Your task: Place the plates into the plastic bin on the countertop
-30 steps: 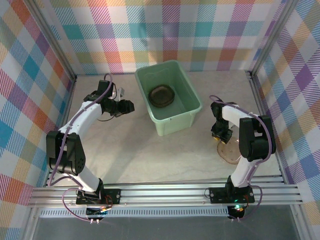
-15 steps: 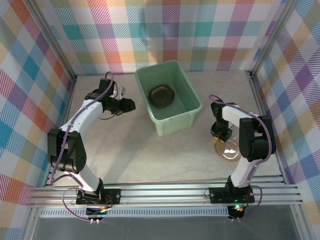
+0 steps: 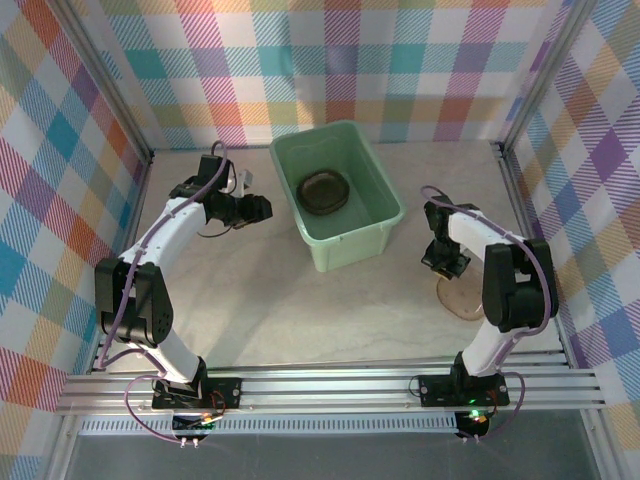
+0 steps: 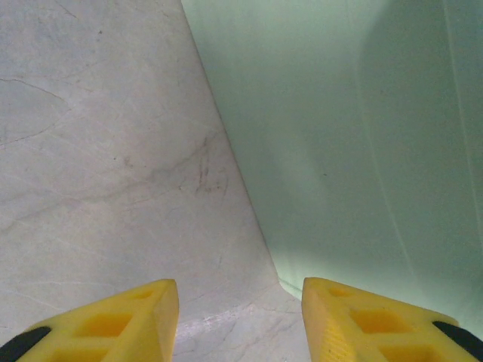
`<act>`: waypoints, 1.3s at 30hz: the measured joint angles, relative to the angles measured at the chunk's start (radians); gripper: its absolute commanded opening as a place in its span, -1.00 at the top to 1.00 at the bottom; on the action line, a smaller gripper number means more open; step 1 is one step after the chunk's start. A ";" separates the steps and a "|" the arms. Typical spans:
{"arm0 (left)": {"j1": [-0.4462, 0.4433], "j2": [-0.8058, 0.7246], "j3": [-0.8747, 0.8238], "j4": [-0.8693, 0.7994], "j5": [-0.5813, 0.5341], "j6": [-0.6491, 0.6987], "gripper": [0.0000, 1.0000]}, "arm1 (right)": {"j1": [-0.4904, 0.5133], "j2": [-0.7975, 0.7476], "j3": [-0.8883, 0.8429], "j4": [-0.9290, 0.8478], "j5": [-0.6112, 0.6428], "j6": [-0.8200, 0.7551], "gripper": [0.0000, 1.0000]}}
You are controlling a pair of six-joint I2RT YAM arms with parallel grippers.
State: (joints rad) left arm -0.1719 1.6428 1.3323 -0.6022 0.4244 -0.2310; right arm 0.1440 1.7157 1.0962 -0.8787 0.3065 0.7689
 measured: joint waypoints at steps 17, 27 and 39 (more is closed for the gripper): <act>-0.019 -0.151 0.118 -0.015 -0.054 0.013 0.04 | 0.011 -0.150 0.395 -0.079 0.008 -0.001 1.00; -0.217 -0.216 0.151 0.186 -0.069 0.014 -0.05 | 0.145 -0.051 0.913 -0.125 0.046 -0.023 1.00; -0.434 -0.114 0.098 0.717 -0.063 0.023 -0.15 | 0.322 0.027 1.038 0.000 0.040 0.034 1.00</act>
State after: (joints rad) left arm -0.6056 1.5284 1.4307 0.1150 0.3611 -0.2081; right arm 0.4656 1.7432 2.1338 -0.8787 0.3466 0.8024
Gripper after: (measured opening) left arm 0.568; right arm 0.038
